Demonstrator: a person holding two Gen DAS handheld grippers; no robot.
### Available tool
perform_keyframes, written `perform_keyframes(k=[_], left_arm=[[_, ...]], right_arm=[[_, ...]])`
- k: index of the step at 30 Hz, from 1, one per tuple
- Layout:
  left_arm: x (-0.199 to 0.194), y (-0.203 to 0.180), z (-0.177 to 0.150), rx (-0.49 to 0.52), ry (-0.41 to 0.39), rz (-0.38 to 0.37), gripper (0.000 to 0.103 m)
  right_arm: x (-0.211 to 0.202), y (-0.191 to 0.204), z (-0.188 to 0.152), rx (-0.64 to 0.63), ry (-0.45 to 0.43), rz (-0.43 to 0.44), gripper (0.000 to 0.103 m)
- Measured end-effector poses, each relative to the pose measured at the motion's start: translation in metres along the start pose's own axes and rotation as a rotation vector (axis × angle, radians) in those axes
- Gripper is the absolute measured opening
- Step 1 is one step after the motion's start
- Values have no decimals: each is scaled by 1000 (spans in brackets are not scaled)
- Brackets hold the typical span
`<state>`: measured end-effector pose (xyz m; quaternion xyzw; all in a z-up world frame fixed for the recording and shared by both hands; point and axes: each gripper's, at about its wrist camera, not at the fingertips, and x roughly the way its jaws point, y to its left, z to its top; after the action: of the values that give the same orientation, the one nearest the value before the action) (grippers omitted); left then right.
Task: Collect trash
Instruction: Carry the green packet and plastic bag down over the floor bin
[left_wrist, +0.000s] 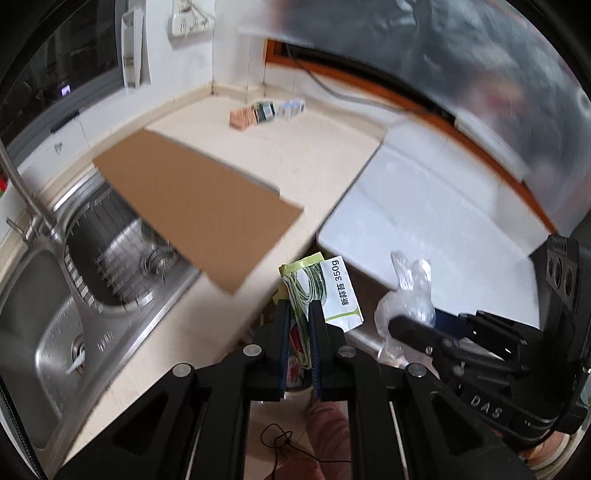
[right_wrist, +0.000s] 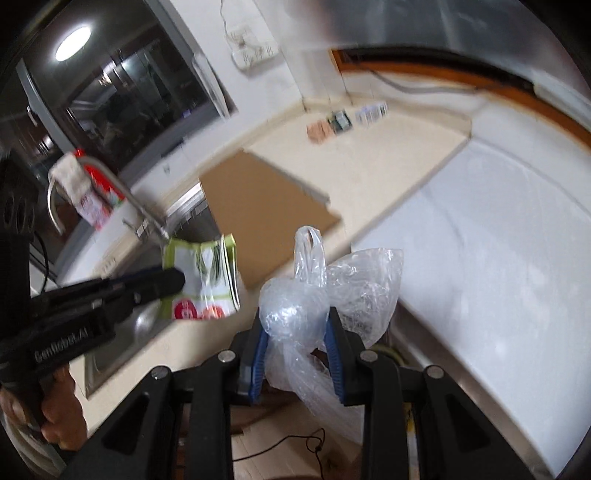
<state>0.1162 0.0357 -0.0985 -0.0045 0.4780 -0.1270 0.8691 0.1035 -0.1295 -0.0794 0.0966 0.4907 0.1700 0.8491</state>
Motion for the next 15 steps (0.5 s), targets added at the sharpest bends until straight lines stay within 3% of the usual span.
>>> perform_keyframes(k=[8, 15], left_arm=[[64, -8, -61, 10, 110, 42, 8], [155, -15, -123, 37, 217, 90, 8]], right_arm=[[52, -29, -69, 61, 162, -55, 30], [125, -69, -117, 83, 284, -101, 31]])
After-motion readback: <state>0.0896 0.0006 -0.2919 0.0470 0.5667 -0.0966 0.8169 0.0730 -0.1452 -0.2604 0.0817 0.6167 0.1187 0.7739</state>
